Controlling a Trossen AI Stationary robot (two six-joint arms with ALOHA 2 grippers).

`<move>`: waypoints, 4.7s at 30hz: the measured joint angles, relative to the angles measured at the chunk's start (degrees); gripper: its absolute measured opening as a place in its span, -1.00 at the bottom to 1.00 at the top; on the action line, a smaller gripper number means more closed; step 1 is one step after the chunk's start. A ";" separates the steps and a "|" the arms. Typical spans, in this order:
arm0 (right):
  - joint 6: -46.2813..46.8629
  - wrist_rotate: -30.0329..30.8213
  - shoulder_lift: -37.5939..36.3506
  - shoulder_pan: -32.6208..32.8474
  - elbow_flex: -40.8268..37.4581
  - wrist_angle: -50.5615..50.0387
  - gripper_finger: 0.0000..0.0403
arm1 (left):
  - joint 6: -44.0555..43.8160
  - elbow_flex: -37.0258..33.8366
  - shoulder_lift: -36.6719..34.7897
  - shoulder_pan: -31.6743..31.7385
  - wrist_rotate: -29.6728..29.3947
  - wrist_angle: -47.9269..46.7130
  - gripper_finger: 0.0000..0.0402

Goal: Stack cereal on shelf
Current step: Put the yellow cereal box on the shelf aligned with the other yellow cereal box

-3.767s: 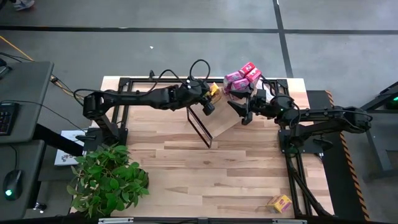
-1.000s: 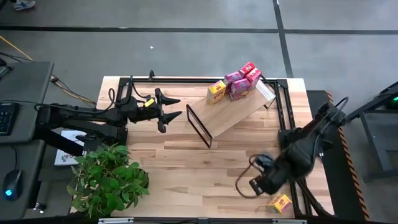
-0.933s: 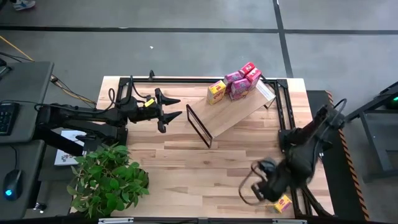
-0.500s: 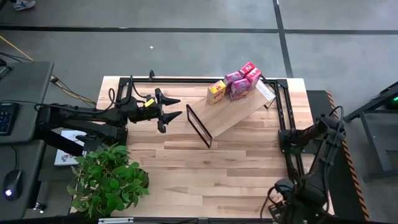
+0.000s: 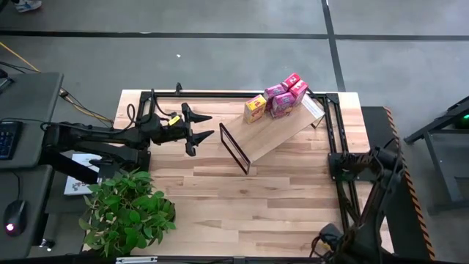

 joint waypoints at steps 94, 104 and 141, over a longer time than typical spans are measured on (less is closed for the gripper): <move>-9.71 34.66 20.60 7.10 -0.07 -13.38 -1.00 | 1.53 0.01 0.00 -0.02 0.01 1.01 0.18; -14.73 38.38 20.60 3.55 -0.07 -13.01 -1.00 | 1.53 0.01 0.00 -0.01 -0.01 1.04 0.18; -31.57 33.43 15.77 -9.14 26.27 -17.98 0.16 | 1.40 0.01 0.00 -0.09 -0.01 0.73 0.18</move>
